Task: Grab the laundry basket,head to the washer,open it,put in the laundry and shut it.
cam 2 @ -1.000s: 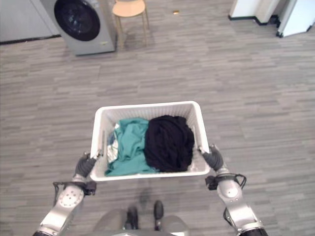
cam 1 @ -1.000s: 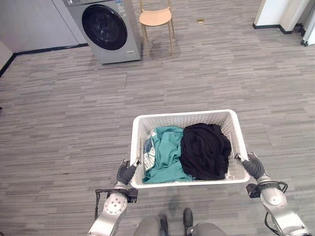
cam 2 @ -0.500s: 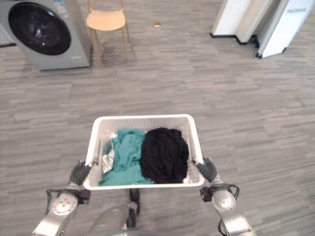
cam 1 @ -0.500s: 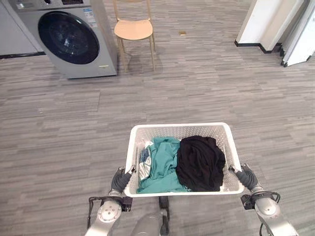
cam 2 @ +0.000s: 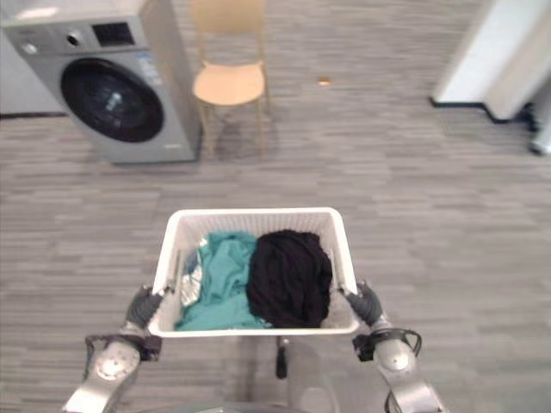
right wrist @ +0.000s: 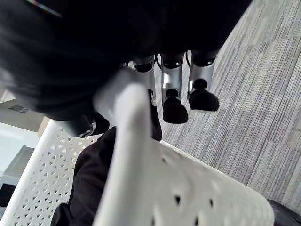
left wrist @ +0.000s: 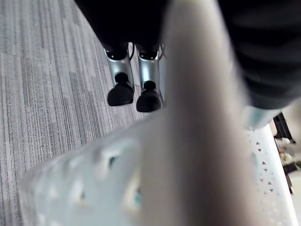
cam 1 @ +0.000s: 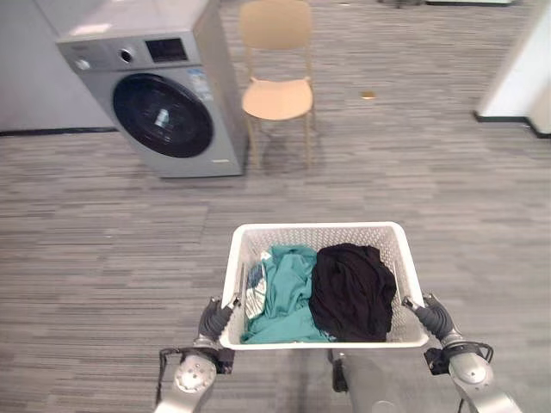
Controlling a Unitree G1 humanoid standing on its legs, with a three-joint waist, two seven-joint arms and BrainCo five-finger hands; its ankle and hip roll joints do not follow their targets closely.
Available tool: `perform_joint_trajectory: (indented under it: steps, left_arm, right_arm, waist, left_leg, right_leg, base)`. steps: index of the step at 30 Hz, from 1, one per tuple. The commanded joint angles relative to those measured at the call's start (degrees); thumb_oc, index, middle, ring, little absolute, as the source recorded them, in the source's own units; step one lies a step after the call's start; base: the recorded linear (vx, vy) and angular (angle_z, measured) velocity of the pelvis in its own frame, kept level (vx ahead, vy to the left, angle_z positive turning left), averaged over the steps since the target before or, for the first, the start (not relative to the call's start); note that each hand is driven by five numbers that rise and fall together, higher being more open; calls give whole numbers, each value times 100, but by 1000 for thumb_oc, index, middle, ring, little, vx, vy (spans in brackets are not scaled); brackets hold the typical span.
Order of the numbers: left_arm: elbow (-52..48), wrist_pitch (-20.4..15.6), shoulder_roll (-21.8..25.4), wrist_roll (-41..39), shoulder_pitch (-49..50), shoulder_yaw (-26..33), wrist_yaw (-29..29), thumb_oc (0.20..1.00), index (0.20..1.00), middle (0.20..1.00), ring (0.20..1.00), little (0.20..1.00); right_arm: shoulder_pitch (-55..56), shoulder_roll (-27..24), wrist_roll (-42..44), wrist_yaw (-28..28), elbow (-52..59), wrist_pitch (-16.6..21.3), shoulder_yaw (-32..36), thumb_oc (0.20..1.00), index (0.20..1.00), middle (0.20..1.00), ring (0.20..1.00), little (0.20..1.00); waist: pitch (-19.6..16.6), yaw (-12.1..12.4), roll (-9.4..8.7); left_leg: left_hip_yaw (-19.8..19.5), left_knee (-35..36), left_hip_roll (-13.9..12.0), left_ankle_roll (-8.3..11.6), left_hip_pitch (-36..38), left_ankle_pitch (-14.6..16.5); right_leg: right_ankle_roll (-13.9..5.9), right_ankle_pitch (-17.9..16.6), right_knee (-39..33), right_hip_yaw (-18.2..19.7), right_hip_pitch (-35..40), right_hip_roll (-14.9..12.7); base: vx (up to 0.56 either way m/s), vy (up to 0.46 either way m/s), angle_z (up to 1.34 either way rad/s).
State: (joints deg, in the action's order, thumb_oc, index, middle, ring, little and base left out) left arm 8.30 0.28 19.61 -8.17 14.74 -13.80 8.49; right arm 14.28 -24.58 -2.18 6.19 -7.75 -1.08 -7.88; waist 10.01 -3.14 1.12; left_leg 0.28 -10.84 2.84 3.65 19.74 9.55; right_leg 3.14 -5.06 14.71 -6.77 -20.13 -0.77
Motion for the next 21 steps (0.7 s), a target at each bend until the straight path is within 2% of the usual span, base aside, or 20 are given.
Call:
perform_joint_trajectory:
  steps: [1, 3, 5, 6, 8, 9, 10, 11, 14, 18, 19, 20, 21]
  left_arm:
    - [-621, -651, 160, -464, -536, 249, -130, 200, 200, 200, 200, 200]
    - [-641, -632, 176, -484, -540, 250, -141, 200, 200, 200, 200, 200]
    - [-642, -592, 198, -505, -582, 230, -151, 200, 200, 200, 200, 200]
    - [-633, -540, 205, -501, -602, 233, -149, 200, 200, 200, 200, 200]
    - [-634, -528, 202, -478, -582, 244, -130, 200, 200, 200, 200, 200]
    - [-650, -496, 202, -442, -545, 276, -140, 200, 200, 200, 200, 200]
    - [-651, -483, 190, -418, -512, 295, -137, 200, 200, 200, 200, 200]
    - [-653, -481, 189, -417, -509, 294, -137, 200, 200, 200, 200, 200]
    - [-700, -454, 117, -399, -364, 395, -123, 200, 200, 200, 200, 200]
    - [-736, -480, 137, -372, -297, 432, -167, 200, 200, 200, 200, 200]
    - [-706, -492, 156, -377, -315, 420, -157, 200, 200, 200, 200, 200]
    - [-707, -489, 248, -368, -345, 408, -156, 200, 200, 200, 200, 200]
    - [-707, -489, 248, -368, -346, 407, -156, 200, 200, 200, 200, 200]
  right_arm:
    - [-563, -58, 573, 6, 967, 750, 236, 200, 200, 200, 200, 200]
    - [-556, -71, 588, 15, 967, 729, 272, 200, 200, 200, 200, 200]
    - [-570, -123, 597, 45, 958, 682, 308, 200, 200, 200, 200, 200]
    - [-552, -153, 599, 85, 937, 645, 375, 200, 200, 200, 200, 200]
    - [-537, -160, 627, 103, 936, 650, 390, 200, 200, 200, 200, 200]
    - [-466, -157, 650, 115, 930, 636, 435, 200, 200, 200, 200, 200]
    - [-437, -145, 644, 135, 894, 637, 431, 200, 200, 200, 200, 200]
    - [-436, -145, 644, 136, 890, 640, 430, 200, 200, 200, 200, 200]
    - [-441, -90, 570, 166, 825, 625, 417, 200, 200, 200, 200, 200]
    - [-434, -55, 523, 100, 843, 615, 400, 200, 200, 200, 200, 200]
    - [-441, -34, 520, 107, 837, 628, 385, 200, 200, 200, 200, 200]
    - [-464, 21, 488, 54, 845, 600, 336, 200, 200, 200, 200, 200]
    - [-465, 22, 487, 54, 845, 600, 338, 200, 200, 200, 200, 200]
  waist:
    - [-152, -198, -228]
    - [-166, -185, -247]
    - [-158, -115, -335]
    - [-136, -38, -397]
    - [-108, -2, -403]
    - [-66, 90, -323]
    - [-27, 131, -298]
    - [-25, 125, -305]
    - [18, 288, -293]
    - [-107, 343, -261]
    - [-149, 355, -323]
    - [-238, 389, -422]
    - [-259, 401, -406]
  left_leg:
    - [453, -720, -507, 90, -1381, -546]
    - [531, -848, -587, 77, -1496, -648]
    - [789, -807, -649, -45, -1845, -511]
    - [981, -477, -655, -153, -2161, -296]
    - [1003, -279, -658, -144, -2327, -365]
    - [1063, 302, -747, -22, -2673, -853]
    - [1092, 569, -802, 47, -2793, -1157]
    - [1088, 612, -790, 53, -2767, -1183]
    - [1126, 1430, -1019, 177, -3198, -1539]
    - [1190, 1124, -1108, 163, -3265, -1678]
    - [1162, 896, -1024, 134, -3312, -1640]
    - [1108, 496, -837, 9, -3346, -1421]
    - [1112, 494, -860, 9, -3377, -1430]
  right_leg:
    - [-784, 485, -1106, -30, 1216, -101]
    - [-731, 593, -1135, -47, 1376, -87]
    - [-690, 797, -1165, -99, 1664, -153]
    - [-688, 1003, -1128, -157, 1839, -211]
    - [-687, 1089, -1114, -172, 1923, -209]
    - [-676, 1256, -1098, -180, 2155, -95]
    - [-679, 1330, -1087, -186, 2277, -64]
    - [-678, 1338, -1085, -192, 2285, -71]
    - [-763, 1680, -1030, -24, 2830, -94]
    - [-842, 1862, -1009, 153, 3166, -145]
    - [-880, 1866, -966, 199, 3265, -270]
    - [-1011, 1696, -736, 277, 3215, -479]
    - [-1007, 1676, -740, 291, 3181, -459]
  base:
    - [318, -151, 49]
    - [252, -94, 1]
    - [341, -81, -5]
    - [417, -55, 1]
    - [304, -9, -11]
    - [321, 28, -10]
    - [323, 25, 3]
    - [233, 44, -40]
    - [551, 197, -61]
    - [440, 202, -32]
    - [451, 226, -34]
    - [443, 228, -40]
    - [410, 246, -30]
